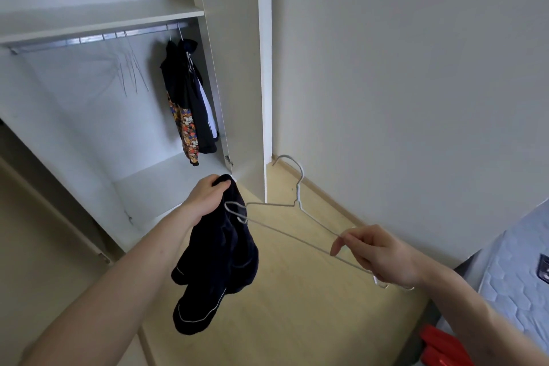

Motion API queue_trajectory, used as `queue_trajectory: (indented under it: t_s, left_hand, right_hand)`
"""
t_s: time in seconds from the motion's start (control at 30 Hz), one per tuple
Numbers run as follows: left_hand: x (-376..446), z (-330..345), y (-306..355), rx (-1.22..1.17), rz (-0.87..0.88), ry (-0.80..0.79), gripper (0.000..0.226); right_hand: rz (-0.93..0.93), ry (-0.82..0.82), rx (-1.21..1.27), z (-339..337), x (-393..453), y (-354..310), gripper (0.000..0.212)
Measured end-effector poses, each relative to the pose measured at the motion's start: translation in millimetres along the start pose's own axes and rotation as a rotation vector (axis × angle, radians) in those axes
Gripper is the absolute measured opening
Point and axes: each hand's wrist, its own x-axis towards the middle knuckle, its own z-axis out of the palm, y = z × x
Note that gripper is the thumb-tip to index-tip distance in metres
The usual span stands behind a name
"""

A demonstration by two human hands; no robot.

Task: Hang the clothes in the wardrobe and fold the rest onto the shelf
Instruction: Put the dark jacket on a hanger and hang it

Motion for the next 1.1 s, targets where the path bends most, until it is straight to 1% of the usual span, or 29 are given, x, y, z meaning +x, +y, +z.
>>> queue_trajectory:
  t_s: [0.1,0.23,0.3,0.4,0.47,0.5,0.57,0.63,0.7,0.8,0.87,0.93,1.0,1.03,1.1]
  left_hand:
    - [-6.5,0.2,10.0,0.006,0.059,-0.028,0.027]
    - [-25.0,3.1,28.6,0.043,0.158,-0.104,0.026]
    - [-36.6,5.2,39.4,-0.007,0.200,-0.176,0.025]
    - [-57.2,5.7,60.6,-0.137,0.267,-0.287,0.028]
    - [-68.9,5.3,72.7,-0.160,0.307,-0.357,0.027]
    - [-73.8,5.7,77.0,-0.125,0.332,-0.384,0.026]
    - [-79.3,7.9,81.2,0.043,0.411,-0.417,0.024]
    - [-80.3,12.0,81.5,0.176,0.496,-0.406,0.023]
    - [-75.8,17.0,80.0,0.298,0.578,-0.349,0.023]
    - [-66.4,22.2,75.3,0.593,0.681,-0.266,0.024]
    - [-62.5,23.4,72.4,0.580,0.689,-0.277,0.020]
    - [-60.9,26.7,71.5,0.481,0.682,-0.301,0.016]
    - [-59.7,32.3,72.4,0.413,0.694,-0.283,0.016]
    - [-59.5,34.3,74.0,0.387,0.711,-0.256,0.016]
    - [-60.1,35.5,78.7,0.321,0.742,-0.196,0.016]
  right_hand:
    - [0.000,-0.015,-0.020,5.0,2.9,-0.7,0.054]
    - [0.001,0.001,-0.040,13.3,6.1,-3.3,0.051]
    - [0.011,0.019,-0.040,19.7,8.1,-2.1,0.046]
    - [0.016,0.100,-0.038,29.2,12.4,3.5,0.039]
    - [0.012,0.159,0.040,34.5,13.8,6.2,0.038]
    - [0.001,0.185,0.085,36.5,14.0,6.5,0.037]
    - [-0.037,0.219,0.140,38.6,14.4,6.6,0.037]
    - [-0.072,0.229,0.145,39.8,14.9,8.4,0.040]
    - [-0.087,0.228,0.159,39.4,13.7,12.5,0.043]
    - [-0.098,0.215,0.251,36.7,9.4,18.5,0.044]
    - [-0.096,0.207,0.314,35.4,5.4,22.5,0.044]
    - [-0.106,0.220,0.335,35.5,1.7,26.7,0.045]
    - [-0.119,0.262,0.361,32.9,-0.4,31.0,0.047]
    - [-0.107,0.319,0.417,29.0,0.3,35.2,0.048]
    - [0.025,0.472,0.654,17.4,3.0,49.2,0.047]
